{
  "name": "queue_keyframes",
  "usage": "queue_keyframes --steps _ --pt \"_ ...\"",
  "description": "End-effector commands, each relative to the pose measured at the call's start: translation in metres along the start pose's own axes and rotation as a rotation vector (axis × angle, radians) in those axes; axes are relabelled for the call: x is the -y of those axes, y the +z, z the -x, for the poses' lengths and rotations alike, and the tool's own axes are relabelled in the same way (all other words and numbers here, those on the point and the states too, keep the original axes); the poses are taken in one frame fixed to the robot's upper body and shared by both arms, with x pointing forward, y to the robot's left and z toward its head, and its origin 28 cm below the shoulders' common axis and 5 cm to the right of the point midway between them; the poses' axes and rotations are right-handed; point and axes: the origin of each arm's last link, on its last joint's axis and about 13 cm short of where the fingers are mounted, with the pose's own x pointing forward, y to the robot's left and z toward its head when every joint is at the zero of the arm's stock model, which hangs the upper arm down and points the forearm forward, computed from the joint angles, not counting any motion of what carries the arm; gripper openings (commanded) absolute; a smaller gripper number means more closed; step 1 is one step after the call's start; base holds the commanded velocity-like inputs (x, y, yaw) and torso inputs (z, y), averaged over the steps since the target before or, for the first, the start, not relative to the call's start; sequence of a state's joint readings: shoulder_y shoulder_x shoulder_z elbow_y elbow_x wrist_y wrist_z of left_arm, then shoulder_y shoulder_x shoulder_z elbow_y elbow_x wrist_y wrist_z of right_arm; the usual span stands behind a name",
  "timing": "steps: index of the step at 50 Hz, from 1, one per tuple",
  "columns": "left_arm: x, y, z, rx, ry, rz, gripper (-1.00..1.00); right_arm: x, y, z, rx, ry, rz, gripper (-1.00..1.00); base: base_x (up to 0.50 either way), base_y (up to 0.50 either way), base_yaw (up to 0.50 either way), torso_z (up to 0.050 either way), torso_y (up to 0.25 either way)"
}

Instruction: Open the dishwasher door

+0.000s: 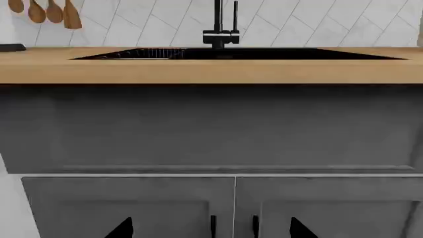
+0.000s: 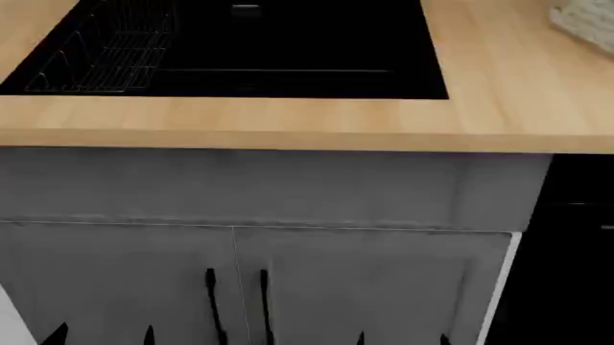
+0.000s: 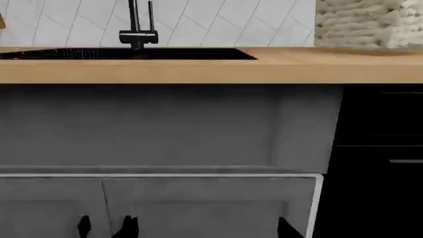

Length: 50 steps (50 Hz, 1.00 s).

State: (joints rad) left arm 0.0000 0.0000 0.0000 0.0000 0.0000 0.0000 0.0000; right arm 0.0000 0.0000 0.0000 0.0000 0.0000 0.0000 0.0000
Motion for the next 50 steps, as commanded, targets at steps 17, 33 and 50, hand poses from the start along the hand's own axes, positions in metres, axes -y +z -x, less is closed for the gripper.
queue_keyframes --steps 17,33,50 --pt "-0.0018 0.0016 -0.0017 0.007 0.017 -0.007 1.00 0.0013 -0.0010 -0.0019 -0.036 -0.002 -0.042 1.00 0.00 -0.21 0.00 0.000 0.000" --pt "-0.0016 0.0031 -0.0012 -0.001 0.008 -0.013 1.00 0.0028 -0.0030 -0.0042 -0.052 -0.012 -0.034 1.00 0.00 -0.50 0.00 0.000 0.000" --pt "-0.0031 0.0066 -0.0027 0.007 0.016 -0.018 1.00 0.0048 -0.0001 -0.0055 -0.044 -0.014 -0.026 1.00 0.00 -0.50 0.00 0.000 0.000"
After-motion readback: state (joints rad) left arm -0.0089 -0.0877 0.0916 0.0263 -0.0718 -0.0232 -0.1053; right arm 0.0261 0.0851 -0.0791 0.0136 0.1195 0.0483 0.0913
